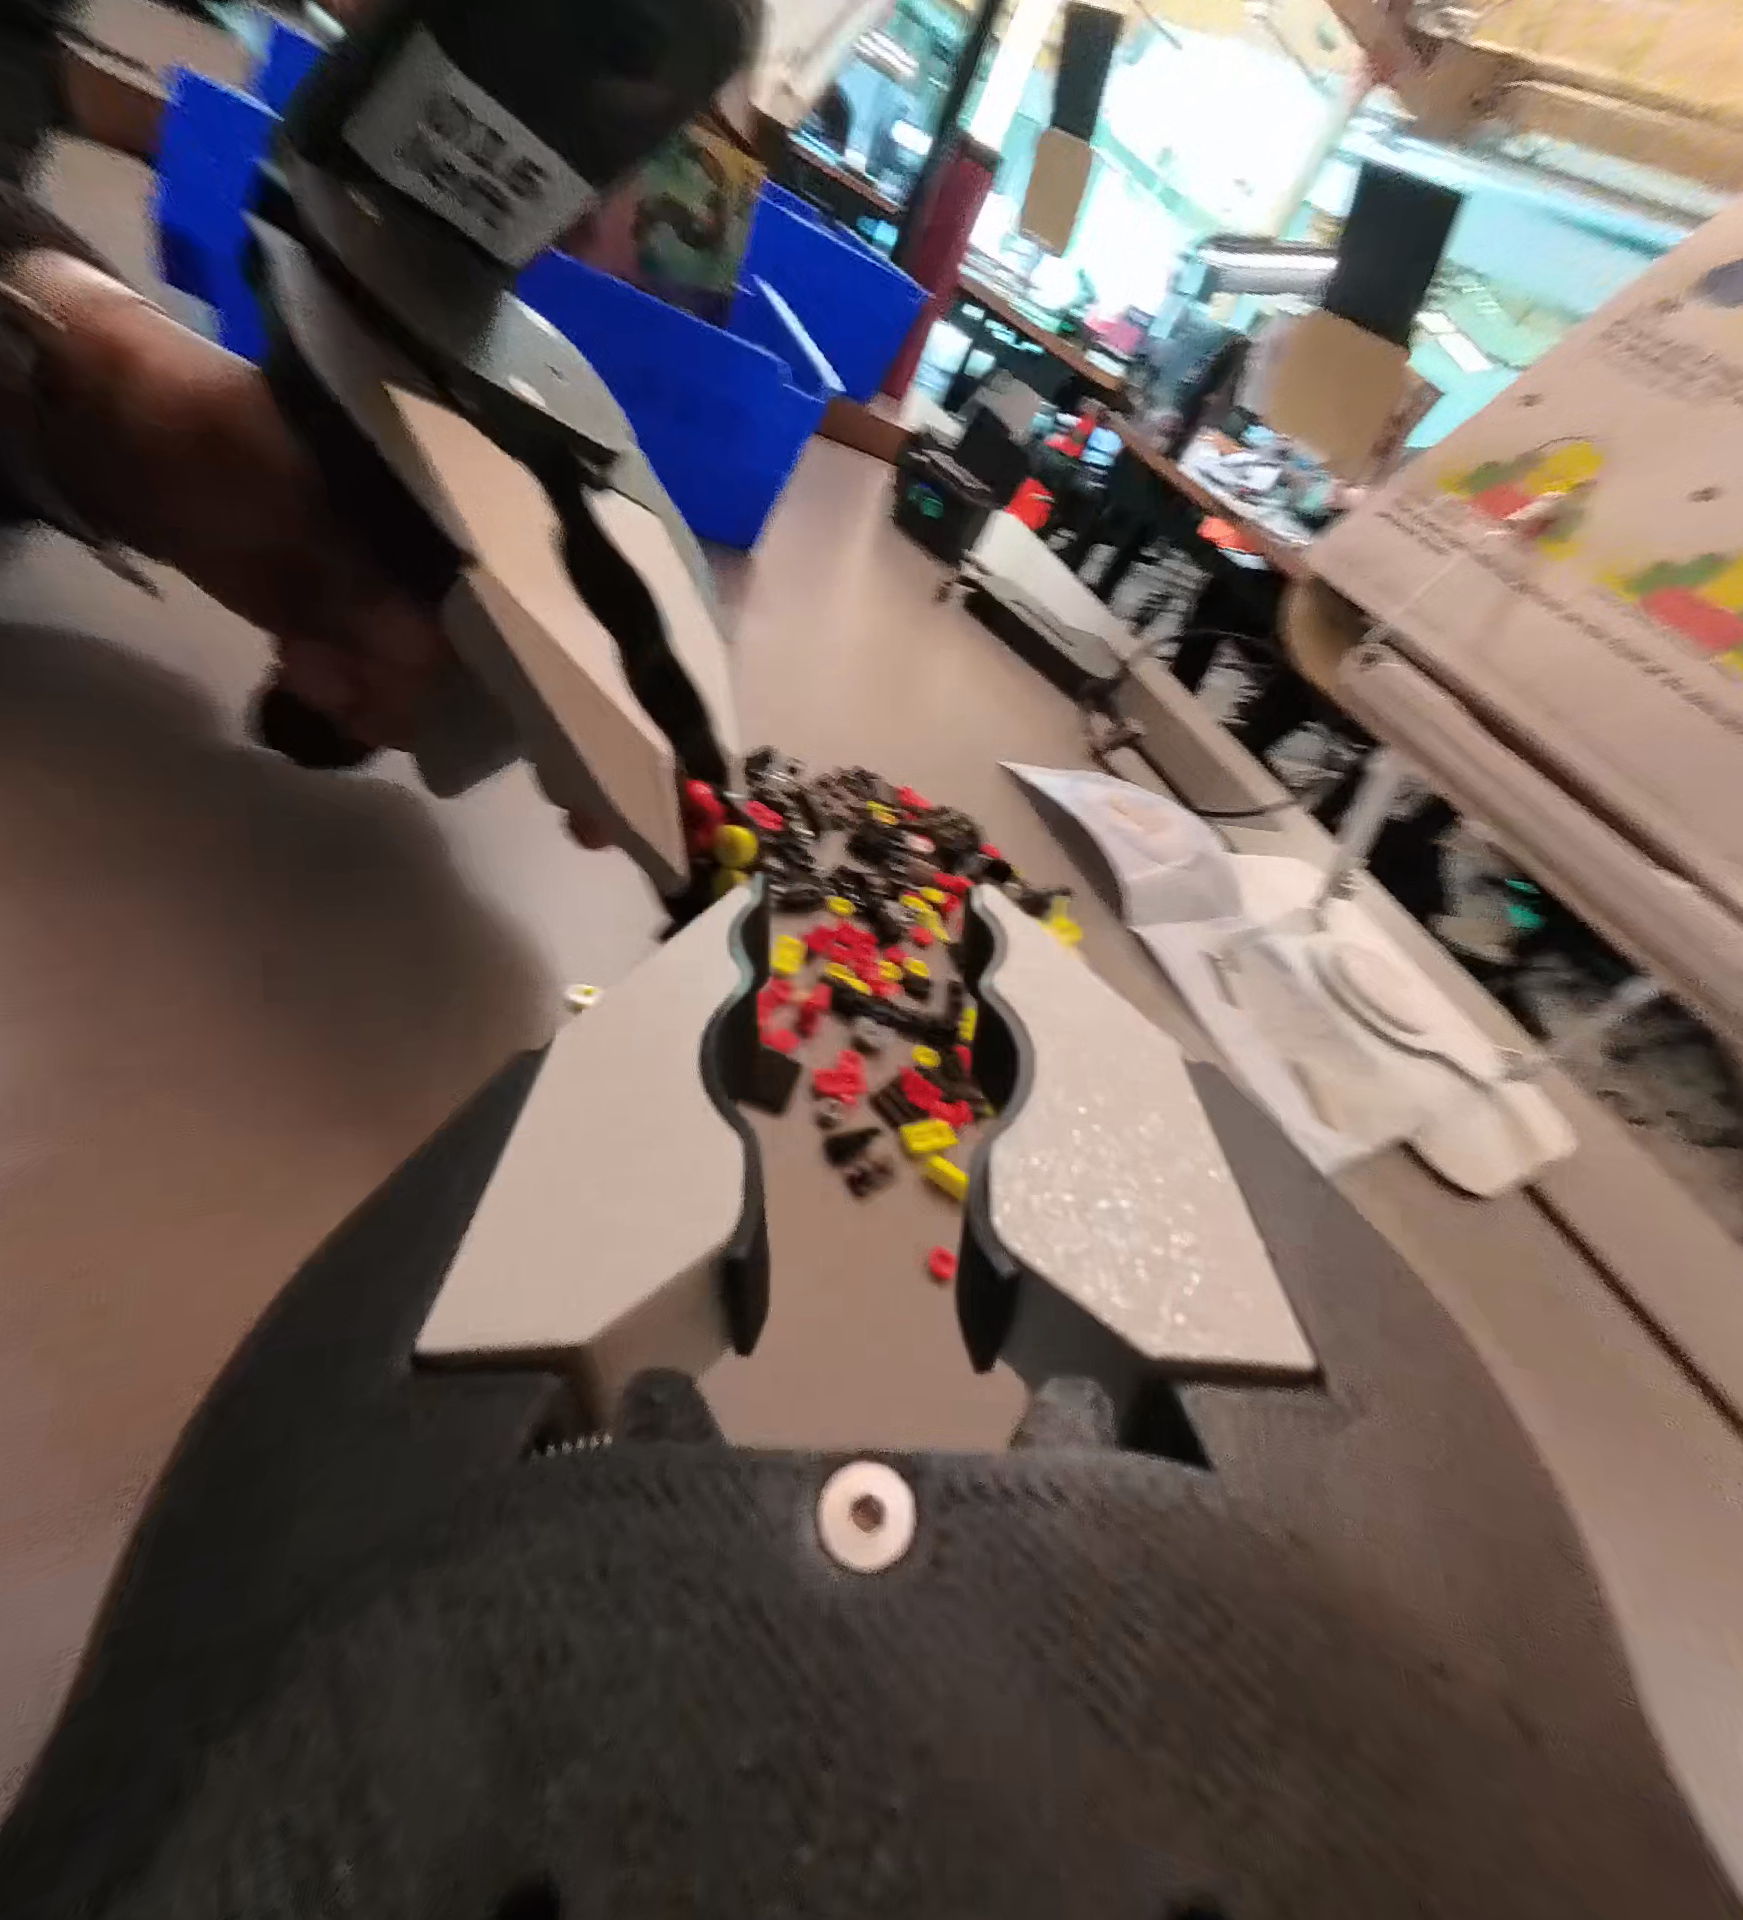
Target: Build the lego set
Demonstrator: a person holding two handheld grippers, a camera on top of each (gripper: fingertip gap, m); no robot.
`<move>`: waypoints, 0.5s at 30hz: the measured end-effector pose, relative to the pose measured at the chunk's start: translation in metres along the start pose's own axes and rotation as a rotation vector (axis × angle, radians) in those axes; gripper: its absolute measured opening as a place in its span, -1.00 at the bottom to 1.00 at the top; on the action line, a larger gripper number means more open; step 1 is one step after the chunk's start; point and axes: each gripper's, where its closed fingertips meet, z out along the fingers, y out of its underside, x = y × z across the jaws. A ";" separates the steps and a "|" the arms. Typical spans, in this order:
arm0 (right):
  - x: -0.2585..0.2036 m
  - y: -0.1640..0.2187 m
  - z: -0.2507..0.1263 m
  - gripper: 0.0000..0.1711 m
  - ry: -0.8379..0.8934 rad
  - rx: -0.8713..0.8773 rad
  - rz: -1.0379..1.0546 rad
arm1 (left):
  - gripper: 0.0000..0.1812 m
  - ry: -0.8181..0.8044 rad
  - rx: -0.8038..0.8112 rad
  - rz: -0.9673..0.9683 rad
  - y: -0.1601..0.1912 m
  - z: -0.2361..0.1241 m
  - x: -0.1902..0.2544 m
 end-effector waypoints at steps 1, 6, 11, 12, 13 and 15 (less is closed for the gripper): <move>-0.006 -0.002 -0.001 -0.63 -0.050 0.017 0.034 | -0.94 -0.006 -0.002 0.012 0.000 0.000 0.000; -0.023 -0.009 -0.010 -0.70 -0.270 0.053 0.245 | -0.94 -0.016 -0.007 0.035 0.000 0.000 0.000; -0.026 -0.007 -0.009 -0.79 -0.279 0.044 0.252 | -0.93 -0.011 -0.015 0.049 0.000 0.001 0.004; -0.028 -0.007 -0.008 -0.80 -0.283 0.037 0.244 | -0.93 -0.015 -0.012 0.055 0.000 0.002 0.004; -0.030 -0.006 -0.007 -0.82 -0.284 0.031 0.238 | -0.93 -0.011 -0.012 0.055 0.000 0.002 0.005; -0.032 -0.006 -0.006 -0.83 -0.278 0.022 0.238 | -0.93 -0.002 -0.018 0.045 0.001 0.002 0.006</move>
